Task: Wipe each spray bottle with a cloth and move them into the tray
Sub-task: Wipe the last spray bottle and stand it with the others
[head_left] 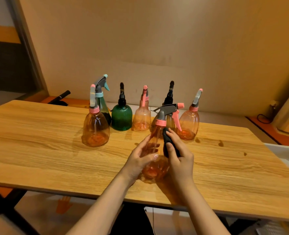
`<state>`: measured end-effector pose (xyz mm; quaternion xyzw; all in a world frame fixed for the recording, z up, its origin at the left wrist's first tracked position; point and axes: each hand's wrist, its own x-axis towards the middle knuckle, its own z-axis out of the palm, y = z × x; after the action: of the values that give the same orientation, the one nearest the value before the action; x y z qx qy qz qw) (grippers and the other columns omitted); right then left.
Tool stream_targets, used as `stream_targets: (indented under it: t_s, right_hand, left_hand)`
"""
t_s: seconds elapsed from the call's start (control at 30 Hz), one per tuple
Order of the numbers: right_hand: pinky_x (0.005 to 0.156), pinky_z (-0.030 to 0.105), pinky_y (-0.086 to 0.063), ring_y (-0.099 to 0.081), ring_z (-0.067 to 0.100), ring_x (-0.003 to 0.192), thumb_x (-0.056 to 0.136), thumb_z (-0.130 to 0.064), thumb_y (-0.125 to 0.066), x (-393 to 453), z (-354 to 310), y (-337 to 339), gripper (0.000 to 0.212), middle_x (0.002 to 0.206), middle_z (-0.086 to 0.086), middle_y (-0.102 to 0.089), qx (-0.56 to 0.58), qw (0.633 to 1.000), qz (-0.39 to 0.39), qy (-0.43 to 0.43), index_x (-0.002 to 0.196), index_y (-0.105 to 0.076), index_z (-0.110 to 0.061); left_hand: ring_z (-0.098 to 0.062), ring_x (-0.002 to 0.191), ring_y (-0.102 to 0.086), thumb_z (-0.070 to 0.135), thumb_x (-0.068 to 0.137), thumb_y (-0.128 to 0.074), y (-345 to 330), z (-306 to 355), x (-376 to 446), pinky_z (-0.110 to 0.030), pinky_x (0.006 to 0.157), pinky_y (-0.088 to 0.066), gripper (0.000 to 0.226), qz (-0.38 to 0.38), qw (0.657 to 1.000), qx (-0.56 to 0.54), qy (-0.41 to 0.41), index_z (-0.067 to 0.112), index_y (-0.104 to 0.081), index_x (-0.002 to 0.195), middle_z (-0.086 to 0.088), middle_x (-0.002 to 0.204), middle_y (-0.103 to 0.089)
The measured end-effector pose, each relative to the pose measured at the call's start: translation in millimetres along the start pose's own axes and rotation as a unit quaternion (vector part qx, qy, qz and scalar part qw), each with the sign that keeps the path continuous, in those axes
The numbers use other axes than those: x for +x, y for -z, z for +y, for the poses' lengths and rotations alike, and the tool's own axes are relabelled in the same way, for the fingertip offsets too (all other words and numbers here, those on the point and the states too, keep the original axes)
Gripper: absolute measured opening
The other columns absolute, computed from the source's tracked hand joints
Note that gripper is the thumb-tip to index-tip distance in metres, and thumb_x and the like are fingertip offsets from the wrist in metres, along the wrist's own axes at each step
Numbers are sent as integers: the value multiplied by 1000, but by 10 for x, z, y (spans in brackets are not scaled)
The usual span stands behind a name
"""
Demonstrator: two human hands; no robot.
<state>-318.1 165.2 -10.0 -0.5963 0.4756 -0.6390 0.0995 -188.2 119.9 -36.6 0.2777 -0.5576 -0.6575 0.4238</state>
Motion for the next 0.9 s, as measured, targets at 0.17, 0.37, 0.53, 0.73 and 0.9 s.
stream_targets:
  t_s: [0.17, 0.37, 0.53, 0.73, 0.9]
  right_hand:
    - [95, 10, -39, -50, -11, 112, 86, -10, -59, 6, 0, 50, 36, 115, -17, -58, 26, 998, 4, -54, 111, -56, -36]
    - [96, 9, -37, -48, -13, 113, 86, -6, -57, -112, 96, 27, 39, 117, -14, -58, 34, 997, 18, -59, 114, -54, -33]
    - [96, 8, -35, -47, -12, 115, 80, -7, -56, -278, 131, -4, 38, 118, -16, -57, 10, 1000, -3, -25, 114, -58, -23]
    - [97, 11, -38, -51, -5, 116, 80, -6, -58, -323, 143, 32, 39, 119, -19, -57, -3, 1000, -20, -17, 114, -61, -24]
    - [99, 15, -39, -51, -1, 118, 79, -3, -59, -342, 157, 17, 47, 120, -33, -54, -22, 999, -35, 12, 118, -60, -29]
  left_hand:
    - [-28, 119, -59, 34, 65, -75, -17, 7, 9, -45, 96, -49, 86, -10, 1000, -8, 0, 26, -40, 143, -8, 128, -62]
    - [-28, 118, -59, 36, 64, -73, -30, 4, -1, -45, 97, -49, 87, 10, 1000, -7, -3, 24, -40, 144, -11, 129, -60]
    - [-23, 119, -59, 45, 64, -70, -19, 6, 0, -43, 99, -48, 81, 94, 995, 6, -28, 24, -47, 139, -6, 129, -61]
    - [-13, 104, -65, 50, 63, -69, -47, 7, -10, -35, 90, -54, 73, 166, 983, 46, -59, 24, -54, 130, -1, 117, -67]
    - [-25, 108, -64, 19, 92, -60, -45, 54, -1, -39, 88, -53, 29, 174, 984, -24, -35, 34, -53, 116, -9, 121, -64]
